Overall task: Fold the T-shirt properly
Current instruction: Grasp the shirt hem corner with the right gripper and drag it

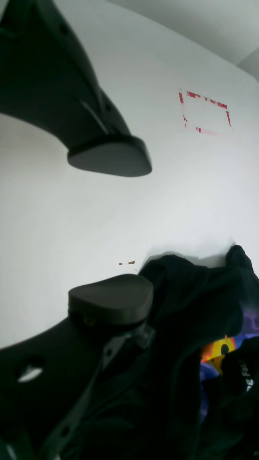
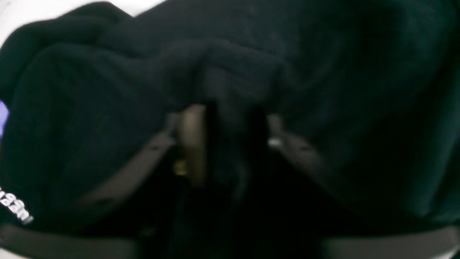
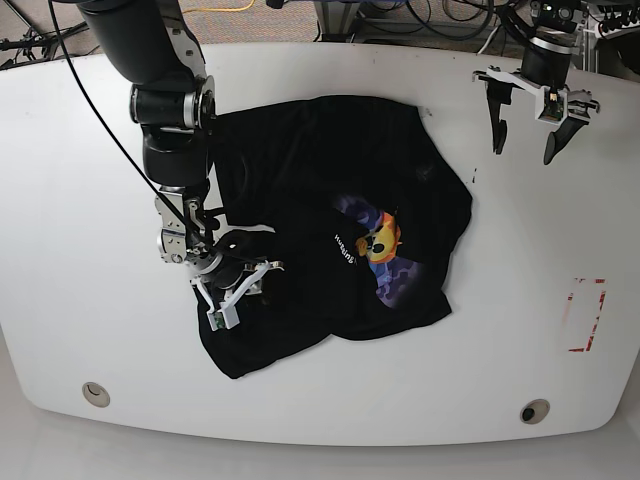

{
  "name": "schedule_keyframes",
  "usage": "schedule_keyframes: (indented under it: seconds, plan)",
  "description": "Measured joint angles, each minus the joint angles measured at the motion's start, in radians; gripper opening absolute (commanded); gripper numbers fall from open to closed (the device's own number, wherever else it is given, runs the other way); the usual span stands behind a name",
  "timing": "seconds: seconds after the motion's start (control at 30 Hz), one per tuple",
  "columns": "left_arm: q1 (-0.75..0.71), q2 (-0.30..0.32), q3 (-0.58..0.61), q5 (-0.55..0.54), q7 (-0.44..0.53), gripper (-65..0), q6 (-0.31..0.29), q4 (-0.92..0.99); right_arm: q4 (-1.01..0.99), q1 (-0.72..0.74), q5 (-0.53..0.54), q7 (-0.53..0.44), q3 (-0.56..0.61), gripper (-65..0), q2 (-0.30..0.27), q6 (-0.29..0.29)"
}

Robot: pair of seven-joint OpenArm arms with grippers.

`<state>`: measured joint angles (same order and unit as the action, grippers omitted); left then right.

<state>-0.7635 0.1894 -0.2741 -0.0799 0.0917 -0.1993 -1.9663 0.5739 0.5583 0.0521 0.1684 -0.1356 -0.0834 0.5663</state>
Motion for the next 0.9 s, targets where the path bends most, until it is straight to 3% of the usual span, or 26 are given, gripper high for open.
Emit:
schedule_keyframes:
  seconds: [0.1, 0.57, 0.9]
  plan:
    - [0.0, 0.0, 0.0, 0.0, 0.0, -22.6, 0.0, 0.0, 0.0, -0.002, 0.0, -0.002, 0.0, -62.7, -0.006, 0.0]
    - [0.012, 0.0, -0.002, 0.0, -0.009, -22.5, 0.001, -0.004, 0.061, -0.004, -0.024, 0.041, -0.008, -65.0, -0.055, -0.005]
    - [0.041, 0.0, 0.004, 0.005, -0.024, -22.6, 0.0, -0.004, 0.259, -0.056, -0.027, 0.114, -0.015, -65.0, -0.061, -0.004]
